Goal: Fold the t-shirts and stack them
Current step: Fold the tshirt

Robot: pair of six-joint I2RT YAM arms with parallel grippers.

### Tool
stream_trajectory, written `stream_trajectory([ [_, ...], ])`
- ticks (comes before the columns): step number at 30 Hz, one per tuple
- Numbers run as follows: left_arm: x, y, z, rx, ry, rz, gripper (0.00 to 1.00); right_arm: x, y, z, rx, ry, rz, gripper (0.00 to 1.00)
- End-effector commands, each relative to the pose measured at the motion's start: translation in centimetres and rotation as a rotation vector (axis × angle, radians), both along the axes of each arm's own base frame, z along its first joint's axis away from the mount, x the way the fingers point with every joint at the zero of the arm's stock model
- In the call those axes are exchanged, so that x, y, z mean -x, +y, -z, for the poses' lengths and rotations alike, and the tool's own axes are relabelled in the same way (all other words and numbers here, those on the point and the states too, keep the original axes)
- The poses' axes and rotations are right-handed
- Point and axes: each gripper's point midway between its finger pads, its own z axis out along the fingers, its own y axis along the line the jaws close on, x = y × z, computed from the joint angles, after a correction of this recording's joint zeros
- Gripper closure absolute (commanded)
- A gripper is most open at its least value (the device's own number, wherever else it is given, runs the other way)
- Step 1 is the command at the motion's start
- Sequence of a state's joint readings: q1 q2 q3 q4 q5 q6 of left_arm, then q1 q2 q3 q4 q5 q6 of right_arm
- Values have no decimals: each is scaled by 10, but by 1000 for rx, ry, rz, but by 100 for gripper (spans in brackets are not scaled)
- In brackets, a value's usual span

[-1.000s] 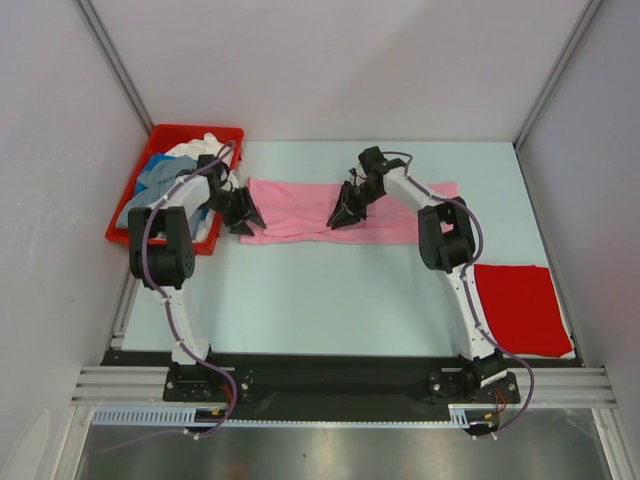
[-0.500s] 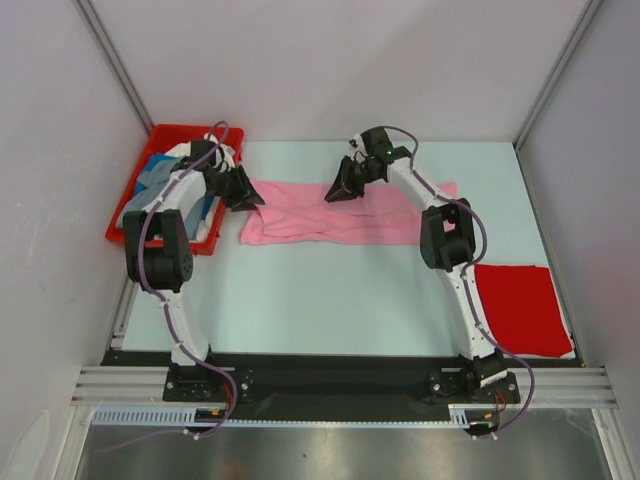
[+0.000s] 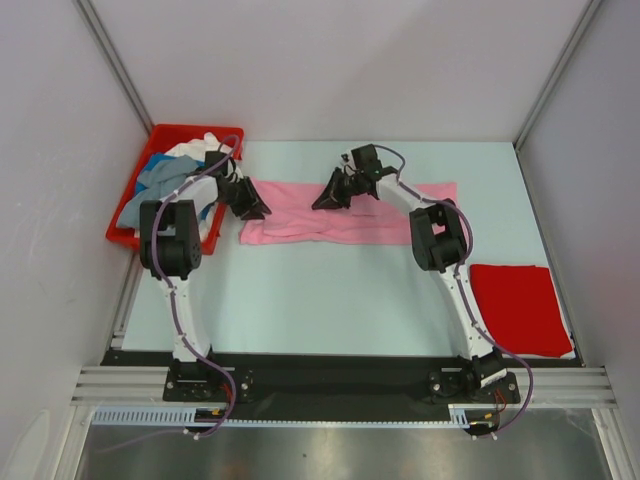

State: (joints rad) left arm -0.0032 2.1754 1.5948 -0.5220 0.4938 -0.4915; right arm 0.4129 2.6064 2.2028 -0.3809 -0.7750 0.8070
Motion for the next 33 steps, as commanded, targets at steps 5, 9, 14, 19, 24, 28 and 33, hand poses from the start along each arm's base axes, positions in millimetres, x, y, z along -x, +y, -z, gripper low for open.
stream_trajectory([
  [5,-3,-1,-3,-108,-23,41,59,-25,-44,47,94,7,97,96],
  [9,1,-11,-48,-137,-118,69,47,-36,-75,49,155,-24,102,94],
  [14,22,-30,-102,-201,-239,123,40,-55,-114,-9,214,-146,102,80],
  [19,52,-30,-112,-203,-261,137,35,-31,-187,-34,320,-99,170,55],
  [24,57,-29,-78,-194,-213,133,39,17,-253,-35,375,-51,255,57],
  [28,53,-29,-45,-188,-162,115,46,31,-294,-22,409,-5,328,66],
  [33,62,-15,-2,-253,-55,89,48,46,-329,-3,486,29,381,67],
])
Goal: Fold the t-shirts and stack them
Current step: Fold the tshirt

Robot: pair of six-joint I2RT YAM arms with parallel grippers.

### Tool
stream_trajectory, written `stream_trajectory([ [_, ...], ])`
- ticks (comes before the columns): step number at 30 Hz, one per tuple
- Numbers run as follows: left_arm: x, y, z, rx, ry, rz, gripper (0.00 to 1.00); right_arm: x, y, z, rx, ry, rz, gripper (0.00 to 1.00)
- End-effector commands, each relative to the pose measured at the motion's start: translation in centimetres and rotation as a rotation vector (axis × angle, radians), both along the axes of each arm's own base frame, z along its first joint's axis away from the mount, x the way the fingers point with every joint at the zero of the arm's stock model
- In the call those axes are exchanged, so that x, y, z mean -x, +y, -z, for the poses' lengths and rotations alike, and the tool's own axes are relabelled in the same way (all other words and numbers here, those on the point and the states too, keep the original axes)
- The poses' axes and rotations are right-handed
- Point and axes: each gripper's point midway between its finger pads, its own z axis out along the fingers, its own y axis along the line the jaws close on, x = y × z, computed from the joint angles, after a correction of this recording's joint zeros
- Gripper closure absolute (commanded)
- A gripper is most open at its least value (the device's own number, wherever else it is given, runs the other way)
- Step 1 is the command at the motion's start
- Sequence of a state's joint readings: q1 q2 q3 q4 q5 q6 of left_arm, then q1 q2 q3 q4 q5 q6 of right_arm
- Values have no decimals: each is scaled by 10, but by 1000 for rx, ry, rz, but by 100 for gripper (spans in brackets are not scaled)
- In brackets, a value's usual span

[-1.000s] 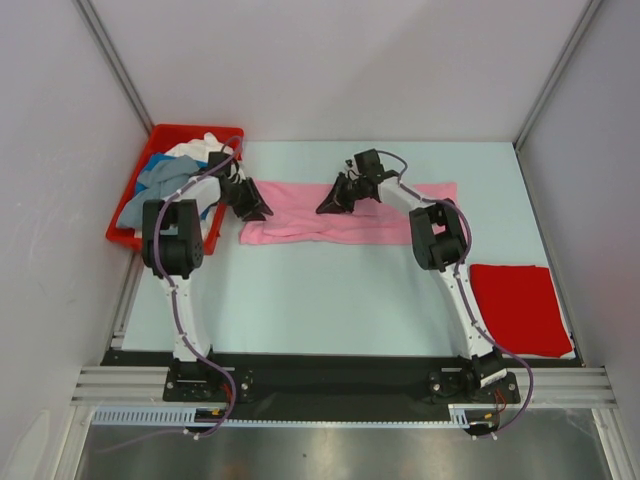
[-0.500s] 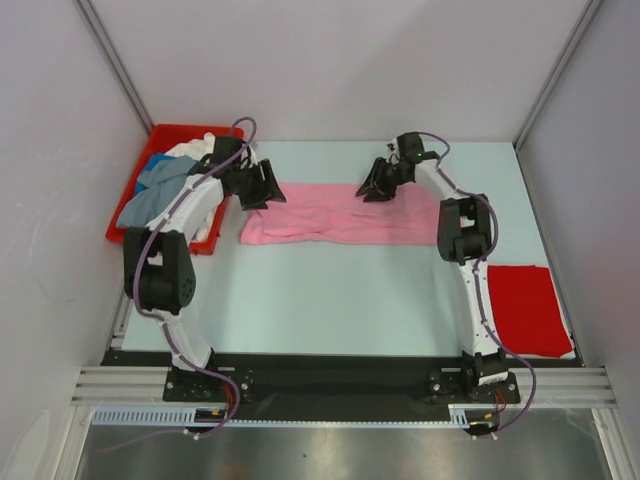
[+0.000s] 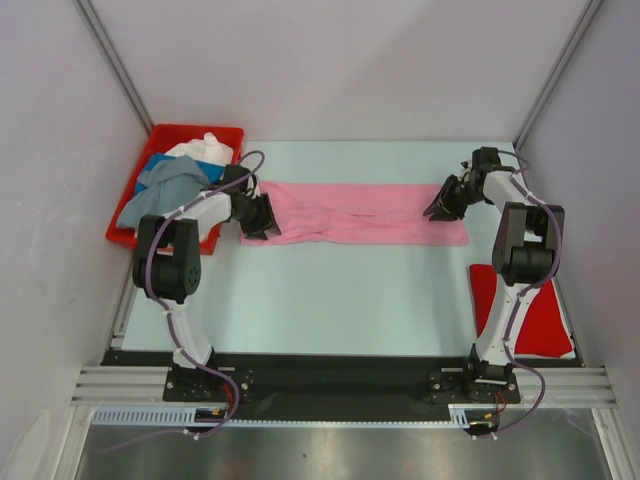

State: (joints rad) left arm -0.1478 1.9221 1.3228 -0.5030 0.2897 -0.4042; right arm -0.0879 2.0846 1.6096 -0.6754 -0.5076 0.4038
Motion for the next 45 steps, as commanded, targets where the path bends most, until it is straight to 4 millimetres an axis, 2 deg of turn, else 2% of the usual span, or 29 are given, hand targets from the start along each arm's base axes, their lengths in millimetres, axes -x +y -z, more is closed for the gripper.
stream_trajectory([
  [1,-2,16,15,-48,15,-50,48,13,-22,9,84,3,12,67],
  [2,3,22,26,-69,47,-62,48,20,-33,19,106,36,34,67],
  [4,13,28,35,-93,81,-66,48,29,-45,28,132,70,55,68],
  [5,16,31,38,-106,88,-67,48,40,-48,35,141,95,62,68],
  [9,28,37,40,-130,92,-69,50,66,-72,44,197,135,116,69],
  [12,29,40,34,-145,78,-65,50,79,-77,42,225,147,111,68],
  [14,25,41,22,-151,46,-62,50,79,-77,38,227,138,100,68],
  [18,13,42,-9,-165,-19,-51,46,70,-80,13,230,101,124,67],
  [19,9,42,-20,-169,-35,-47,45,64,-81,-1,236,66,130,66],
  [21,7,40,-42,-166,-84,-34,39,63,-82,-13,240,61,139,56],
  [23,8,37,-56,-152,-108,-27,33,62,-84,-23,245,48,146,44],
  [24,10,37,-65,-147,-119,-33,30,63,-83,-24,241,53,149,41],
  [26,16,38,-67,-147,-109,-52,28,67,-83,-22,235,64,155,33],
  [27,17,40,-68,-151,-116,-64,27,66,-83,-20,232,64,157,33],
  [30,23,46,-56,-178,-97,-93,27,68,-84,-8,215,88,176,32],
  [31,23,49,-46,-193,-76,-97,28,68,-86,-4,218,92,183,33],
  [35,21,53,-24,-221,-46,-99,31,67,-92,12,215,101,205,38],
  [38,21,54,-16,-229,-37,-101,32,66,-101,20,242,104,197,41],
  [43,26,61,-1,-262,-2,-112,35,64,-104,29,247,112,196,53],
  [45,27,62,2,-263,5,-120,35,62,-106,32,250,118,199,54],
])
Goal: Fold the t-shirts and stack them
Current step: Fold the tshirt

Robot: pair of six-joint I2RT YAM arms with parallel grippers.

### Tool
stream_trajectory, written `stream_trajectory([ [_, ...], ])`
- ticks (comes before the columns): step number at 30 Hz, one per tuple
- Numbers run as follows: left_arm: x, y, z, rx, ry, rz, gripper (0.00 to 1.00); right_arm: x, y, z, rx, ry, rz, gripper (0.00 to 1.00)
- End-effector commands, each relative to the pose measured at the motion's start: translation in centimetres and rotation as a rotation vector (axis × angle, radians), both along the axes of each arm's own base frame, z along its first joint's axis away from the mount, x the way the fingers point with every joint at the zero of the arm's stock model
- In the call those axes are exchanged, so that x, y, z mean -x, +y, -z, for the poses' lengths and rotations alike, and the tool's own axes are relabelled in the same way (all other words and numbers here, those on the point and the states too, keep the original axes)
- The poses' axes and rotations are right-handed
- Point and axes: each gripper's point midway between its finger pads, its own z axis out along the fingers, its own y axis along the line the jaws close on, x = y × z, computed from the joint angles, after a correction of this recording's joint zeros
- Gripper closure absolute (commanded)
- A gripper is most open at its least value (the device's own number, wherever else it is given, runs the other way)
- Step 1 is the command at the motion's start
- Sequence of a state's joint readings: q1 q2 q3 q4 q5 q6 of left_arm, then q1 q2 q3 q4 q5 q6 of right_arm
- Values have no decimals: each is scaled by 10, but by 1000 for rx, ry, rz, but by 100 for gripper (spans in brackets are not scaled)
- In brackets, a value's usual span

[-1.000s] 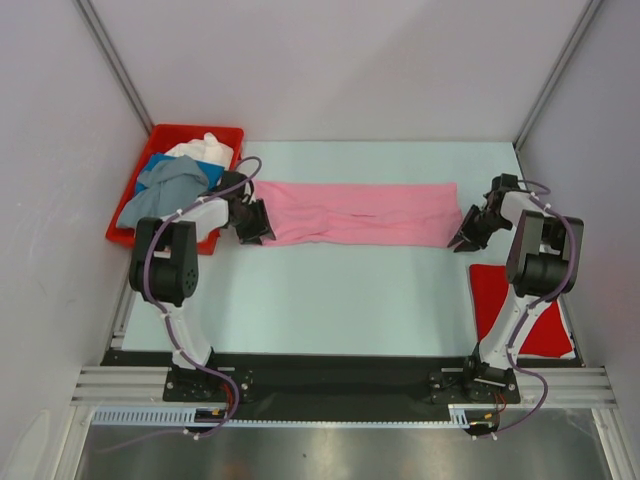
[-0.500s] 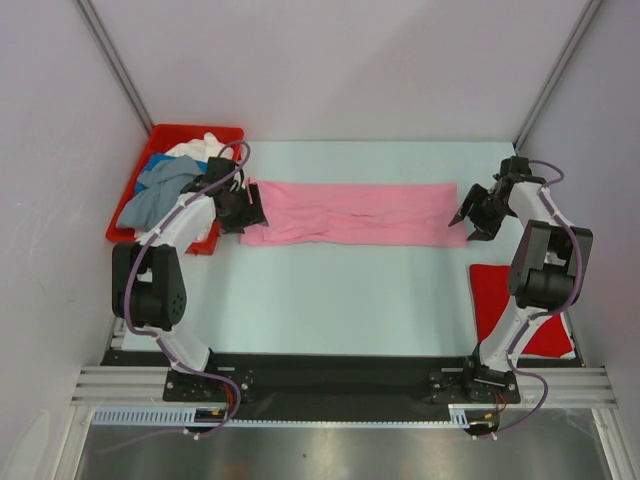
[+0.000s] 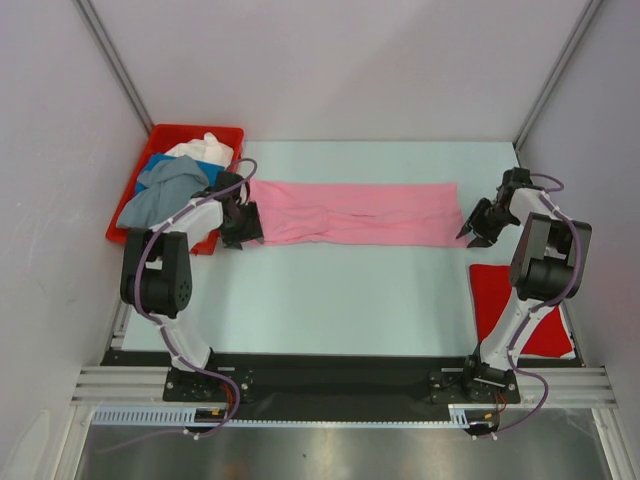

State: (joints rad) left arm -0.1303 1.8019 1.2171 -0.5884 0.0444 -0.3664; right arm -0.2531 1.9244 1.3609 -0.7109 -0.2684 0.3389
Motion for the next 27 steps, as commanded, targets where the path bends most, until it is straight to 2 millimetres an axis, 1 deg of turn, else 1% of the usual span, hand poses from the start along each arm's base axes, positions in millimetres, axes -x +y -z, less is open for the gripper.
stream_trajectory([
  [1,-7,7,-2,-22,-30,-32,35,-8,-9,8,29,-4,5,54],
  [6,-8,9,-4,-27,-38,-38,30,-6,-15,15,52,26,15,51],
  [9,-9,10,-3,-29,-29,-40,29,-6,-15,20,48,39,15,51],
  [11,-8,11,2,-32,-14,-41,29,-6,-15,24,43,48,15,53],
  [12,-10,11,2,-30,-19,-44,29,-6,-14,25,40,50,13,54],
  [13,-10,12,4,-31,-14,-46,29,-7,-13,26,34,47,10,59],
  [14,-9,13,5,-31,-9,-49,29,-7,-13,26,33,45,8,61],
  [15,-12,18,6,-56,-16,-61,29,-6,-13,27,33,49,5,62],
  [18,-16,19,5,-58,-27,-63,28,-6,-12,28,29,50,-1,64],
  [21,-22,20,8,-57,-25,-70,27,-7,-12,30,25,50,-5,72],
  [22,-23,19,10,-52,-21,-69,28,-8,-12,30,24,48,-4,80],
  [24,-29,19,14,-55,-20,-70,31,-6,-12,32,23,58,-4,89],
  [25,-31,19,16,-57,-22,-70,35,-5,-11,33,20,63,-6,96],
  [26,-33,19,17,-57,-22,-68,40,-3,-12,34,23,69,-6,98],
  [27,-38,18,20,-57,-25,-65,47,0,-12,34,27,74,-14,100],
])
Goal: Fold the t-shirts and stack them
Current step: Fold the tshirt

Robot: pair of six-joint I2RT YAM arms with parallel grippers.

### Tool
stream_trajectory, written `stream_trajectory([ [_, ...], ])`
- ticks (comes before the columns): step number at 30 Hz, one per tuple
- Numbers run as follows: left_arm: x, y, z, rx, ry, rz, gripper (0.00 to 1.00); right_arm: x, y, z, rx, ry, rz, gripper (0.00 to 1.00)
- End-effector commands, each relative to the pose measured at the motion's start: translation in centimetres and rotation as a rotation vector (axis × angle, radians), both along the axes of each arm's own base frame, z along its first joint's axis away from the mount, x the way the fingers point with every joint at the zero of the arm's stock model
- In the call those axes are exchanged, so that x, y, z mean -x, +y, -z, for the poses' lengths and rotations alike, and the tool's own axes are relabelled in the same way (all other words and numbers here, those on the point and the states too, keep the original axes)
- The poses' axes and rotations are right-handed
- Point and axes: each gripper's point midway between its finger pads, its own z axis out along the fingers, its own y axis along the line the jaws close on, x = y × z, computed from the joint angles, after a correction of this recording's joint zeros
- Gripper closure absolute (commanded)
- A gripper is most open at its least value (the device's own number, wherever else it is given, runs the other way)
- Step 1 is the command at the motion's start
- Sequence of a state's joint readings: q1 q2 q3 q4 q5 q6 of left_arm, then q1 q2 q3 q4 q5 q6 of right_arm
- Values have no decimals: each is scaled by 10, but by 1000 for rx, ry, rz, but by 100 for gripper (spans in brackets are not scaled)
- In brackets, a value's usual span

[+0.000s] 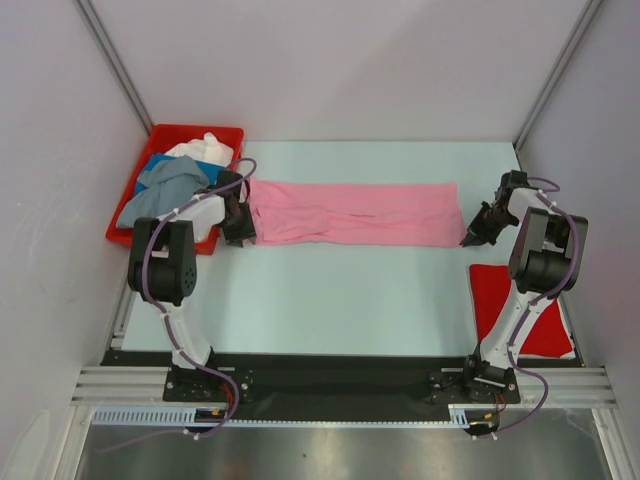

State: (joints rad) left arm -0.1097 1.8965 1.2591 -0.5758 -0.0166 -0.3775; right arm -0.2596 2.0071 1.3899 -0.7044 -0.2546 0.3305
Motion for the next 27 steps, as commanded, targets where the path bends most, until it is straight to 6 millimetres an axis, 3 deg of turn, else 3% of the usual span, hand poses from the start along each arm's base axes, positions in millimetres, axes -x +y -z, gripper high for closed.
stream_trajectory([
  [1,-29,1,-2,-1,-62,-12,63,4,-6,6,30,16,-22,100],
  [4,-41,-1,1,-2,-71,-14,88,14,-5,0,48,11,-46,100],
  [7,-54,-5,-1,-8,-115,-4,96,28,6,-1,33,19,-66,100],
  [13,-92,-10,-7,-35,-208,-8,100,59,43,-8,52,47,-147,100],
  [14,-96,-11,5,-33,-187,-6,100,64,47,-8,46,52,-142,100],
  [16,-118,-15,-7,-24,-213,-4,100,80,61,-11,25,64,-155,100],
  [17,-118,-16,6,-25,-171,-8,100,84,67,-13,16,64,-151,100],
  [18,-137,-21,-9,-5,-216,-15,100,88,76,-19,14,51,-165,100],
  [21,-162,-30,-17,35,-259,-25,99,112,99,-20,-3,92,-175,100],
  [22,-169,-33,-18,50,-268,-23,99,128,117,-15,-24,122,-208,100],
  [25,-194,-40,-23,65,-286,-11,98,147,147,-16,-113,129,-177,100],
  [26,-196,-40,-20,62,-270,-8,98,169,162,-8,-134,166,-216,100],
  [27,-212,-47,-26,87,-302,14,98,177,177,-9,-174,174,-236,100],
])
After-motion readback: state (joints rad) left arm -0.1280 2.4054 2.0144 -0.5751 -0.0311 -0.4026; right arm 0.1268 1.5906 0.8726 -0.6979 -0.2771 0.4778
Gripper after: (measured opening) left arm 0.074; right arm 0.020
